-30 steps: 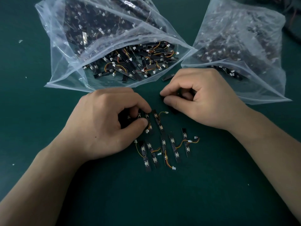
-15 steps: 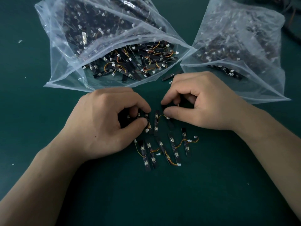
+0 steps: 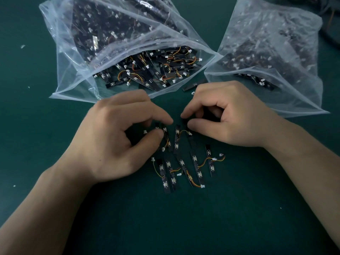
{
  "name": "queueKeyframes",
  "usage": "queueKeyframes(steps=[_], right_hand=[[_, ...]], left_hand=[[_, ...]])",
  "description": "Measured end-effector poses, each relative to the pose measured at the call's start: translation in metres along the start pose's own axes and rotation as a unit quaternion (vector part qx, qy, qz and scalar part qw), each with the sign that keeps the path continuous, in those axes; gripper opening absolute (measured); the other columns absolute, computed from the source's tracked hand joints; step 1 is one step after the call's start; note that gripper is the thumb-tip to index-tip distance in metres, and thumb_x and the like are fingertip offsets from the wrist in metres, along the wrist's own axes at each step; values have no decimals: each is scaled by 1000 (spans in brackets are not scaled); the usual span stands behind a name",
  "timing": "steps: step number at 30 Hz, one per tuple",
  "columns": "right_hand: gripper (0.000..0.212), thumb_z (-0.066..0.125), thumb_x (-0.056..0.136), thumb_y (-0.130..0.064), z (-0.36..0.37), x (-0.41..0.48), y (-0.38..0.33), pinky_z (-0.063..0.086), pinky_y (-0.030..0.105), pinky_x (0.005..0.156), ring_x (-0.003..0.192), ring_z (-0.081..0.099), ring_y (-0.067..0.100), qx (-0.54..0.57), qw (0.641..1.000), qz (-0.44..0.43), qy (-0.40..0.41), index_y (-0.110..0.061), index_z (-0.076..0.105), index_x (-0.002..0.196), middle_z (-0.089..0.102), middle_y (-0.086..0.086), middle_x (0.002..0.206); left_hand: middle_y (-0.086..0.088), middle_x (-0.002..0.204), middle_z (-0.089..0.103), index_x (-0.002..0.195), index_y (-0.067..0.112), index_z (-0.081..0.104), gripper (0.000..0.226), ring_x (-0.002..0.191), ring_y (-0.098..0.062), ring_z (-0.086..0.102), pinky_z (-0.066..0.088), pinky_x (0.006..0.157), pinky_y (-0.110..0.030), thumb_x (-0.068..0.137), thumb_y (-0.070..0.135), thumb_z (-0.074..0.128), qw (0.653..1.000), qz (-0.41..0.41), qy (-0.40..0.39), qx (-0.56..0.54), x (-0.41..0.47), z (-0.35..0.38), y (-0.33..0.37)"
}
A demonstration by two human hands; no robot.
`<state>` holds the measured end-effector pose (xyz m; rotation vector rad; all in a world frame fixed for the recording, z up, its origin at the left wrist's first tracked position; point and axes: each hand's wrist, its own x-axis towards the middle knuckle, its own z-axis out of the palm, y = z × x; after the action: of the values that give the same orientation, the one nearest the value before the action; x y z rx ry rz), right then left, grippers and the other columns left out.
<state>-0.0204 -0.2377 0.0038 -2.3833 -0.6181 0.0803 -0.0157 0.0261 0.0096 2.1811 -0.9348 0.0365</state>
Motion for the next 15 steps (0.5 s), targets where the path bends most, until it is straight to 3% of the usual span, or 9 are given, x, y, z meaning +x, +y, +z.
queueKeyframes(steps=[2,6,11,15], right_hand=[[12,77,88,-31,0,1,0,37,16,65,70,58,2,-3,1000,0,1,-27,81,98,61,-17,82],[9,78,88,-28,1,1,-1,35,12,65,69,56,-5,-17,1000,-7,7,-24,81,96,60,-15,81],[11,80,89,-27,2,1,-2,35,17,62,66,54,-3,-25,1000,1,19,-25,80,100,62,-13,81],[9,80,90,-24,3,1,-3,34,16,62,67,55,-2,-25,999,9,23,-23,80,98,62,-14,81]], left_hand=[[-4,90,62,100,13,80,21,83,-27,61,46,77,-39,90,18,63,1000,20,9,-14,1,-1,3],[-2,109,67,101,18,82,32,102,-31,57,42,97,-40,91,33,56,998,44,-50,-5,2,0,8],[6,120,71,98,24,83,33,112,-28,55,43,99,-53,89,42,58,994,31,-100,5,2,1,7],[10,121,70,98,28,83,31,114,-25,56,43,97,-55,87,45,60,994,16,-109,10,2,2,8]])
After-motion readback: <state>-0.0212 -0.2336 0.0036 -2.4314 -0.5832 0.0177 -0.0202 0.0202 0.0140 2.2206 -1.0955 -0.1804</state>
